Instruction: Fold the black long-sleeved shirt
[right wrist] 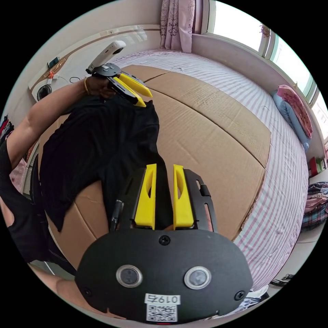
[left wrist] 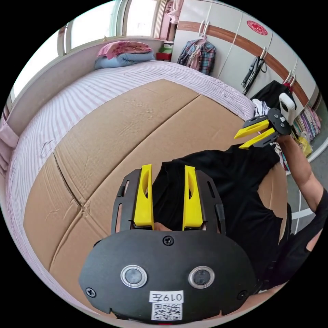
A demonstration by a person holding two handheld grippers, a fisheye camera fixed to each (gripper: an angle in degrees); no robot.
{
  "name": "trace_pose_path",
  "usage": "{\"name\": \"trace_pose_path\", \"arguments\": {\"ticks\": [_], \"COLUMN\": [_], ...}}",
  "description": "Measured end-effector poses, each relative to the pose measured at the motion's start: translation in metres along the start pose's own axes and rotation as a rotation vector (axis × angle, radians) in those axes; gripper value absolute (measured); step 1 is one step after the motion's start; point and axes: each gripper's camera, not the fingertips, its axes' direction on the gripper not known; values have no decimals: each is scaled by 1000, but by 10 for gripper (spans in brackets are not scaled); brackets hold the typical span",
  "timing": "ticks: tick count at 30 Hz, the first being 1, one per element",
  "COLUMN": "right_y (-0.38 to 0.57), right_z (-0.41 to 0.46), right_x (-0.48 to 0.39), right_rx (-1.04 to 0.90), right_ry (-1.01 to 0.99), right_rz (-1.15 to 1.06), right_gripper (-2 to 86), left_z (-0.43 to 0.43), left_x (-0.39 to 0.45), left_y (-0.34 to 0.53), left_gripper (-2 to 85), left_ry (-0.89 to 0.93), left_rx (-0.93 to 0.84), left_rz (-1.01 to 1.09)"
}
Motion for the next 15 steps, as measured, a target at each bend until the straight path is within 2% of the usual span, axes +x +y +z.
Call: {"name": "trace_pose_path", "arguments": {"ticks": [3,11,15], "right_y": [3,5,7], "right_z": [8,34,53], "right_x": [9,22,29], "right_rx": [18,-8,-43], "right_ry": [-17,-24,-52], "right_rz": [9,-10,-25], "right_gripper": [80,77,75], "left_z": [23,66,90], "left_x": [-16,-66,-76], "left_y": [-9,-17,-23], "left_gripper": [117,97,81], "left_ry": [-38,90,91], "left_rx": [-29,48,24], "left_rz": [36,1,7]}}
